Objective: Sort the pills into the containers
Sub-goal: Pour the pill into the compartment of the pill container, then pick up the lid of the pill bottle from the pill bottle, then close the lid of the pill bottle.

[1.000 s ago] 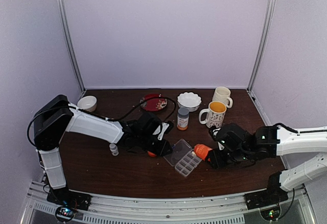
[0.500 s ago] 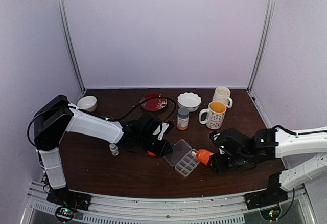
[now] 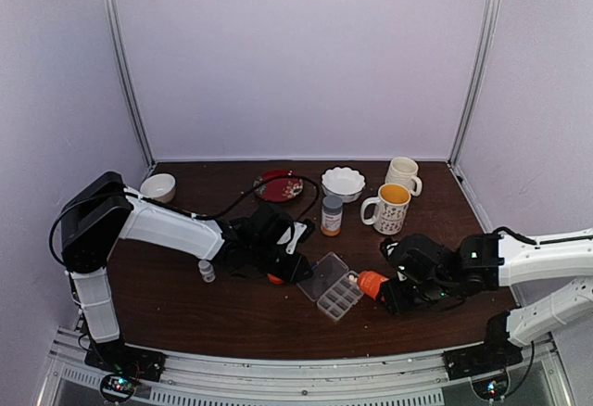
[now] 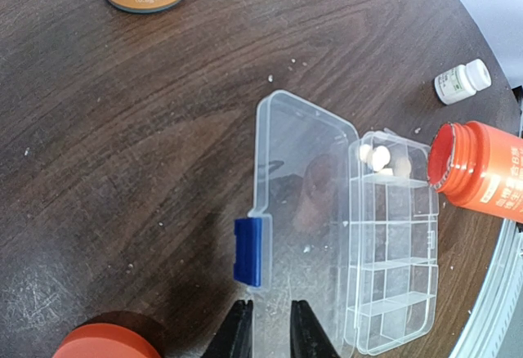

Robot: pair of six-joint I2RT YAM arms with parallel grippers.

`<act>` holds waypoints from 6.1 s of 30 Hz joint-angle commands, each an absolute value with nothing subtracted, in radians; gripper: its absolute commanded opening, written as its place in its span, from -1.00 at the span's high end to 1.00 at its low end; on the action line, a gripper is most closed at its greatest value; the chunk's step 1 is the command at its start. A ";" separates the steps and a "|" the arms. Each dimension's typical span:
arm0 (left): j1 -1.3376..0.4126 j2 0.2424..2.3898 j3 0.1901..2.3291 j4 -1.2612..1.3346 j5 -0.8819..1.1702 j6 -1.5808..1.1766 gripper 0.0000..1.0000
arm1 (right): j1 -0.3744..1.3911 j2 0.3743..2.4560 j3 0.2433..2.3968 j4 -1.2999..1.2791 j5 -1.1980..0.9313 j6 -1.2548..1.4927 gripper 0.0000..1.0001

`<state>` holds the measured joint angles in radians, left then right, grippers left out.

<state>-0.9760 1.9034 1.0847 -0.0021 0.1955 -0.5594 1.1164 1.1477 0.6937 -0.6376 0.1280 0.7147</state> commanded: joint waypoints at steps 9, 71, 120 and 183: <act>-0.971 1.899 1.101 0.023 0.195 -0.566 0.62 | 1.114 1.093 0.680 -0.597 0.126 0.719 1.00; -0.939 1.791 1.200 -0.509 -0.122 -0.675 -0.43 | 1.121 0.417 0.227 0.653 0.063 -0.281 1.00; -0.974 2.016 1.408 -0.683 -0.114 -0.678 -0.24 | 1.122 0.401 0.285 0.870 0.055 -0.280 1.00; -1.020 1.441 1.359 -0.068 0.709 -0.854 0.11 | 1.187 0.760 0.475 0.543 -0.057 -0.269 1.00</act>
<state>-1.0023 1.4235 1.3037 0.0387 0.7185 -0.9314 1.1809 0.7540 0.4286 0.5529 -0.0677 -0.2588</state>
